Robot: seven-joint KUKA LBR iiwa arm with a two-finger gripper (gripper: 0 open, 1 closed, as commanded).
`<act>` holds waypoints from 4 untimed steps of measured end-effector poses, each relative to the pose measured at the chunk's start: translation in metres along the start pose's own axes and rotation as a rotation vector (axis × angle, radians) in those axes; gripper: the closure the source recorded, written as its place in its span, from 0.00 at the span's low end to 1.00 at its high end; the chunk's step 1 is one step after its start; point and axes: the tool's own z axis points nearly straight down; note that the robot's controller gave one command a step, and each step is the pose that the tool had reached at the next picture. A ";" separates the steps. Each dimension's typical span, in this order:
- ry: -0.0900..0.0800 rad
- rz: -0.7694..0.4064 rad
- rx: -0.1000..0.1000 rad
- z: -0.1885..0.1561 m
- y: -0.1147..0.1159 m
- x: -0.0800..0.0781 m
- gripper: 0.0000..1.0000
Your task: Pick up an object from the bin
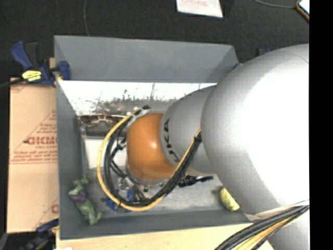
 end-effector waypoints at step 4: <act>0.000 -0.007 -0.001 -0.074 -0.001 0.000 1.00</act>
Offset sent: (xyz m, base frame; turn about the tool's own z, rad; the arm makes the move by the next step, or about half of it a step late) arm 0.0004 -0.0004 0.0189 -0.0006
